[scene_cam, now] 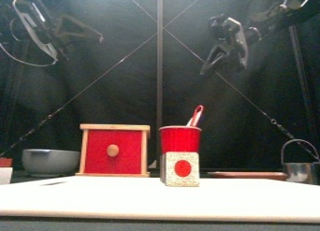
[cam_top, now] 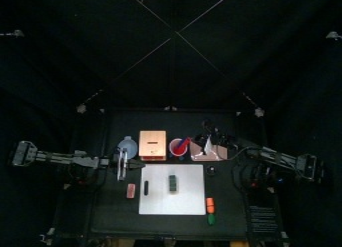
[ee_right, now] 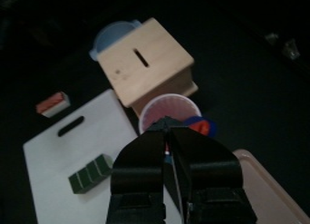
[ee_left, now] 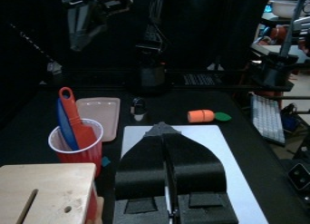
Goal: Cut the sushi into 4 pieces with the knife
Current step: Pick up the knife at its handle with right hand
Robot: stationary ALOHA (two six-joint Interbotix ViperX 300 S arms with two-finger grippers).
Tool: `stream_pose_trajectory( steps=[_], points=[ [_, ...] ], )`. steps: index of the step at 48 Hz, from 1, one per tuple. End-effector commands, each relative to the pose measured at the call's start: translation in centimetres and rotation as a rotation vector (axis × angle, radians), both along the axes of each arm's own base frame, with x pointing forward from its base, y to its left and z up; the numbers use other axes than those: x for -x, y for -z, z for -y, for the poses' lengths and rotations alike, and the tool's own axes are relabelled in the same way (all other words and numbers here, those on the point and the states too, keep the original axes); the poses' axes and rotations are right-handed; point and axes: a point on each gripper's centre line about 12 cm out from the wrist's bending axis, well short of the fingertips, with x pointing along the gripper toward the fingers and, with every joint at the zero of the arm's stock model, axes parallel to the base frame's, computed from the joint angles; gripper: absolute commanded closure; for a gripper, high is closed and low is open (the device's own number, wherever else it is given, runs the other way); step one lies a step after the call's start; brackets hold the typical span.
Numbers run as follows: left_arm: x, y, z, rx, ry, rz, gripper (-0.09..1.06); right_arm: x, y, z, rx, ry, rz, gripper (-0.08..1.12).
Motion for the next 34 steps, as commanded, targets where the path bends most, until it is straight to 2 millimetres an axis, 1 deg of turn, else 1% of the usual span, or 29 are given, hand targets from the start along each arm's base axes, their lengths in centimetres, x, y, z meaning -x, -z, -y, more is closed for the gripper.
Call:
stream_pose_trajectory(
  steps=[1, 3, 5, 9, 17, 23, 34],
  points=[
    [-0.5, -1.1, -0.3, 0.002, -0.012, 0.035, 0.97, -1.0, -0.9, 1.7, -0.022, 0.017, -0.044, 0.40],
    [-0.5, -1.1, -0.3, 0.002, -0.013, 0.035, 0.97, -1.5, -0.5, 2.4, -0.043, 0.021, -0.084, 0.28],
    [-0.5, -1.0, -0.4, 0.005, -0.018, 0.032, 0.97, -1.8, 0.0, 2.9, -0.067, 0.024, -0.118, 0.20],
    [-0.4, -0.9, -0.5, 0.010, -0.023, 0.029, 0.97, -2.5, 0.8, 3.6, -0.112, 0.021, -0.184, 0.09],
    [-0.3, -0.5, -0.7, 0.014, -0.034, 0.019, 0.97, -4.1, 1.9, 4.7, -0.164, 0.008, -0.265, 0.09],
    [-0.2, -0.4, -0.9, 0.021, -0.041, 0.017, 0.97, -4.8, 2.4, 5.2, -0.185, 0.005, -0.296, 0.09],
    [-0.1, 0.0, -1.0, 0.027, -0.047, 0.005, 0.97, -5.2, 2.7, 4.7, -0.218, -0.020, -0.341, 0.09]
  ],
)
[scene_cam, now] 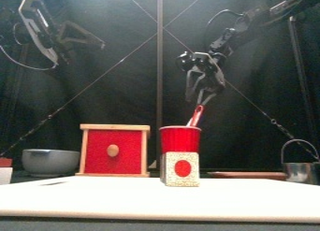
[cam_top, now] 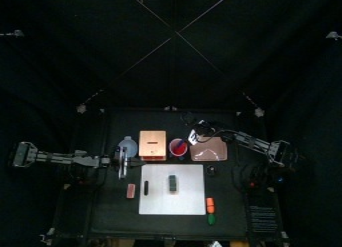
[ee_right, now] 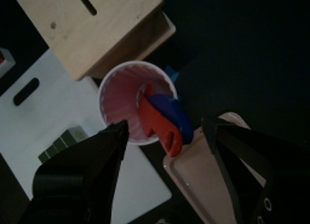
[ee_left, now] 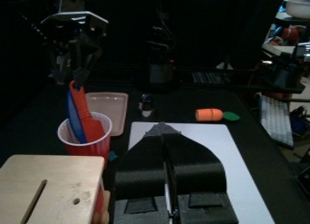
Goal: Cut the sushi into 4 pieces with the knife
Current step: Pick up the knife at its handle with right hand
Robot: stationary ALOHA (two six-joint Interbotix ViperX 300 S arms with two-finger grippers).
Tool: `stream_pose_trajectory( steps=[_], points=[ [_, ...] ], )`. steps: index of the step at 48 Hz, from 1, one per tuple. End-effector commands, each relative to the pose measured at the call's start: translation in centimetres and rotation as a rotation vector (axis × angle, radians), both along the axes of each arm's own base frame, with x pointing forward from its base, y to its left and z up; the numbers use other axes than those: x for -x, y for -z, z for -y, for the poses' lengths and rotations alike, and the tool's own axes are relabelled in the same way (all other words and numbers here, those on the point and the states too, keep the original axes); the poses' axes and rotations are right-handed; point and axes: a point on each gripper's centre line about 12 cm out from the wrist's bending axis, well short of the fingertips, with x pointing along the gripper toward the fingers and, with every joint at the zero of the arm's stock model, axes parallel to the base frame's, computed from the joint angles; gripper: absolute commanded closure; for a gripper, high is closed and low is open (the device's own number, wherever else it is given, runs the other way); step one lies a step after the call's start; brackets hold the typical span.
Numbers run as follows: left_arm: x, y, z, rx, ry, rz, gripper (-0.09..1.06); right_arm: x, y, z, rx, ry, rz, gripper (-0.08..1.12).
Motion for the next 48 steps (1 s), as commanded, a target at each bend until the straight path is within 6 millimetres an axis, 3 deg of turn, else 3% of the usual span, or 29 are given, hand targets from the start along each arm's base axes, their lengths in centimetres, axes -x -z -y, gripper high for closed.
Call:
stream_pose_trajectory(
  steps=[1, 26, 36, 48],
  points=[
    [-0.2, -0.5, -0.1, 0.002, -0.006, 0.018, 0.97, -0.2, -1.6, -0.3, 0.007, -0.008, 0.032, 0.09],
    [-0.1, -0.4, -0.4, 0.007, -0.020, 0.016, 0.97, -0.9, -0.7, -1.7, -0.049, -0.037, -0.002, 0.09],
    [-0.1, -0.2, -0.5, 0.013, -0.025, 0.013, 0.97, -1.3, 0.1, -1.5, -0.070, -0.045, -0.040, 0.09],
    [0.1, 0.1, -0.7, 0.013, -0.034, 0.004, 0.97, -2.1, -0.6, -1.1, -0.072, -0.053, -0.043, 0.09]
  ],
)
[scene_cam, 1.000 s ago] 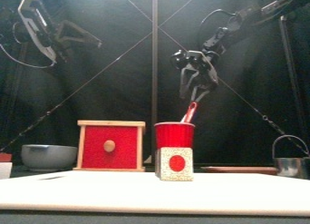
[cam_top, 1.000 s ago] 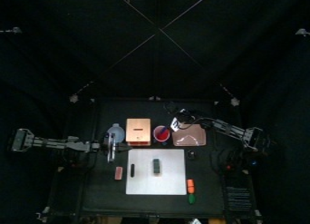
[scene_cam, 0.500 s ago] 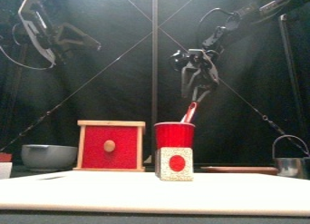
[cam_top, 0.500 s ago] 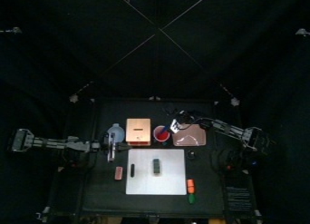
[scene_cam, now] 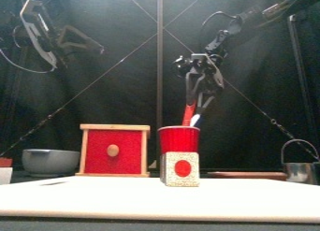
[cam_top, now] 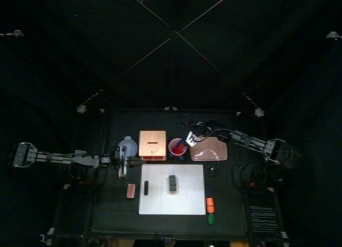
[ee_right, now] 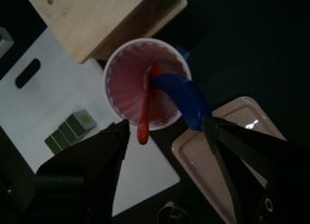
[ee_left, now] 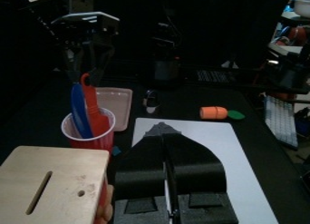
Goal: Cut the sushi into 4 pieces with the knife
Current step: Pick up the knife at its handle with right hand
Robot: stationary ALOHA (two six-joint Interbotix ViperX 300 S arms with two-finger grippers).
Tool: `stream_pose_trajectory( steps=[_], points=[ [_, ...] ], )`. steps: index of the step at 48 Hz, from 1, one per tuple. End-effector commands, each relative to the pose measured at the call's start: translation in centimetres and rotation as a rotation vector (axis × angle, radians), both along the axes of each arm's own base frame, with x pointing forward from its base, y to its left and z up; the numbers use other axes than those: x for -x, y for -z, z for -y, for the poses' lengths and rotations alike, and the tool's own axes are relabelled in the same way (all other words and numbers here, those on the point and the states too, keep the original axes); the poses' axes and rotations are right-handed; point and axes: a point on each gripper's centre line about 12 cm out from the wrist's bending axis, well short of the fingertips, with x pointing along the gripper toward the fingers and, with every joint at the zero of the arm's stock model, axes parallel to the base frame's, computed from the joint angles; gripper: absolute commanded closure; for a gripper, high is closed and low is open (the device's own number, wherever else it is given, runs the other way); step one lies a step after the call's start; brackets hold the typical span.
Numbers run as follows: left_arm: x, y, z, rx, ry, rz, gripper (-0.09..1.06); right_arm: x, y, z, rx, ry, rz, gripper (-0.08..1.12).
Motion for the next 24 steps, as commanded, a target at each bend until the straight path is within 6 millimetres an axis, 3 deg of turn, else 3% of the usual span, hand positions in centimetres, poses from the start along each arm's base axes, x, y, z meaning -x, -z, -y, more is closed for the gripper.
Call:
stream_pose_trajectory(
  steps=[1, 24],
  points=[
    [-0.2, -0.5, -0.2, -0.001, -0.007, 0.017, 0.97, -0.5, -1.7, 0.0, 0.016, -0.009, 0.029, 0.09],
    [-0.1, -0.3, -0.3, 0.000, -0.013, 0.012, 0.97, -1.6, -3.7, 0.2, 0.014, -0.074, -0.079, 0.09]
  ],
)
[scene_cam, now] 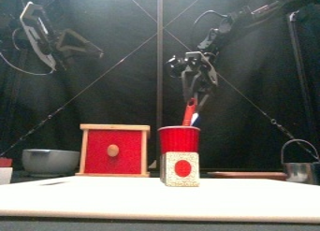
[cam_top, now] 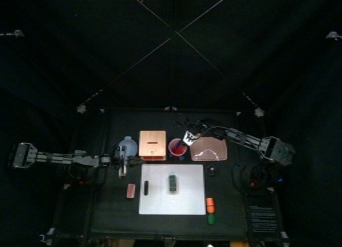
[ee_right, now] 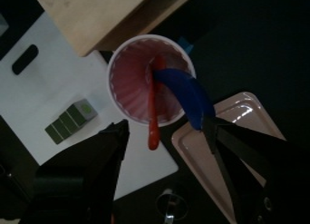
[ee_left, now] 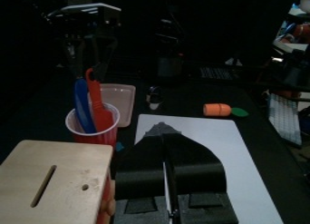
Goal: Cut the sushi into 4 pieces with the knife
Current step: Pick up the knife at its handle with right hand
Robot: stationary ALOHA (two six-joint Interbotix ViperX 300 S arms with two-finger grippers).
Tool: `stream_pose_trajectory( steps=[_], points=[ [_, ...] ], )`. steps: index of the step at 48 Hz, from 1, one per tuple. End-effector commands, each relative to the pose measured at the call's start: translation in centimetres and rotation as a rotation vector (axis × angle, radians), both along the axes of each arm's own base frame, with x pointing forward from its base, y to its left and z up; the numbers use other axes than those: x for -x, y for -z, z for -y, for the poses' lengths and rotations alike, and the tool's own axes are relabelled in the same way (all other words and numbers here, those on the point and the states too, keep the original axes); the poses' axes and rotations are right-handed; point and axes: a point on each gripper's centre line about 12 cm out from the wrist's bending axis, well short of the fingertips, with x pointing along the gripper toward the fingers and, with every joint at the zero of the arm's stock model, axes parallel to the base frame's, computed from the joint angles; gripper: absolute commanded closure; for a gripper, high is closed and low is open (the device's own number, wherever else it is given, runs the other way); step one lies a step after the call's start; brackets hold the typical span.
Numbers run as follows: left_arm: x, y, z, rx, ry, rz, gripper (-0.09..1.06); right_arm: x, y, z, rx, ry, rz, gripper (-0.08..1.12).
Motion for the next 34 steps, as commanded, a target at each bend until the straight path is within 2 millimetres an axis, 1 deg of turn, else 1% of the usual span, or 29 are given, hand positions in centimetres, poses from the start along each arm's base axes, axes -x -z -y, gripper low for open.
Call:
stream_pose_trajectory(
  steps=[1, 8, 15, 22, 34],
  points=[
    [-0.2, -0.5, -0.1, 0.000, -0.006, 0.017, 0.97, -0.4, -2.1, -0.2, 0.023, -0.018, 0.020, 0.09],
    [-0.2, -0.5, -0.1, 0.000, -0.006, 0.018, 0.97, -1.1, -2.4, -0.2, 0.028, -0.044, -0.015, 0.09],
    [-0.2, -0.4, -0.1, 0.000, -0.006, 0.015, 0.97, -1.6, -1.9, -0.2, 0.004, -0.062, -0.068, 0.09],
    [-0.1, -0.3, -0.1, 0.000, -0.006, 0.012, 0.97, -2.1, -1.9, -0.5, -0.005, -0.087, -0.106, 0.09],
    [-0.1, -0.2, -0.1, 0.002, -0.006, 0.011, 0.97, -2.7, -0.3, -0.1, -0.037, -0.111, -0.193, 0.09]
  ],
)
